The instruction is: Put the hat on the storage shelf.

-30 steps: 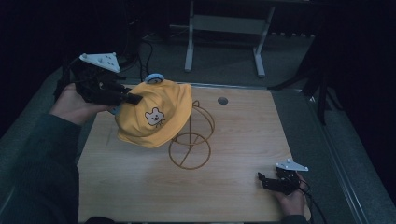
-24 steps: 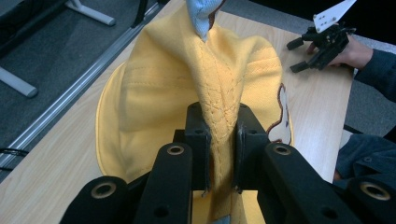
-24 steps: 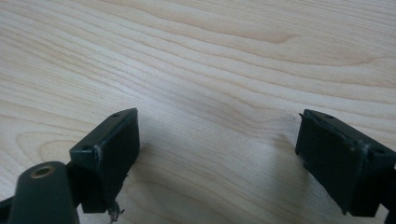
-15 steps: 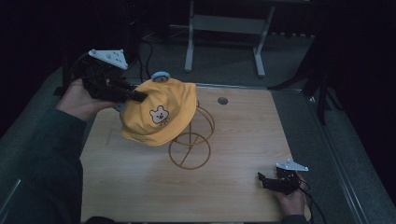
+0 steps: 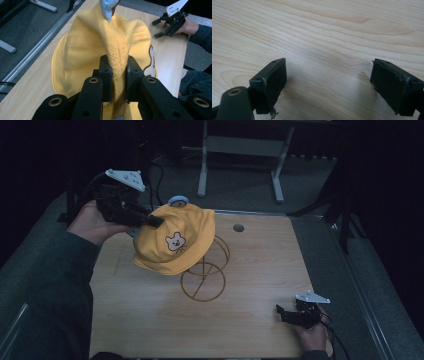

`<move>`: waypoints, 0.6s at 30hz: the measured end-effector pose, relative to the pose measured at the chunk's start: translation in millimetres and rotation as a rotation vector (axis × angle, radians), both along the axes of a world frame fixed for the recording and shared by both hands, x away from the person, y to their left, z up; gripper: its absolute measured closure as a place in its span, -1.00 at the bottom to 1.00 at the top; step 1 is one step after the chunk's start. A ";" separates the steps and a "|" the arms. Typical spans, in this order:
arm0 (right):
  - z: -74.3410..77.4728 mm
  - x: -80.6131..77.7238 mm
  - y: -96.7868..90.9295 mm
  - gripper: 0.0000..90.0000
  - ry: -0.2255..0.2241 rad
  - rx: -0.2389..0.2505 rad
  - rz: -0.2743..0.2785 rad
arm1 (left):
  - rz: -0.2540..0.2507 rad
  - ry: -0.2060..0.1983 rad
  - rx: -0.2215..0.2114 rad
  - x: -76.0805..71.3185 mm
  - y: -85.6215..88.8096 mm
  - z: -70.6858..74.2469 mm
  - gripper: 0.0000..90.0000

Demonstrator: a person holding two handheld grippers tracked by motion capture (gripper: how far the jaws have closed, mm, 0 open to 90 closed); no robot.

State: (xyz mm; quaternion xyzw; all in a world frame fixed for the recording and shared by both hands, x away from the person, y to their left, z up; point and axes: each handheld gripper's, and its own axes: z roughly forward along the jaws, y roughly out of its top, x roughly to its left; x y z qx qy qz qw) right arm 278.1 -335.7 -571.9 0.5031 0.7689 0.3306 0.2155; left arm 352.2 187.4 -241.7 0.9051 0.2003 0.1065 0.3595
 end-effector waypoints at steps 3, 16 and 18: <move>0.0 0.0 0.0 -0.70 0.000 0.000 0.000 | -0.003 0.005 0.002 4.1 -5.2 -1.1 0.75; 0.0 0.0 0.0 -0.70 0.000 0.000 0.000 | 0.001 0.017 0.037 15.4 -23.3 -2.5 0.72; 0.0 0.0 0.0 -0.70 0.000 0.000 0.000 | -0.003 0.018 0.042 17.1 -27.4 -3.7 0.71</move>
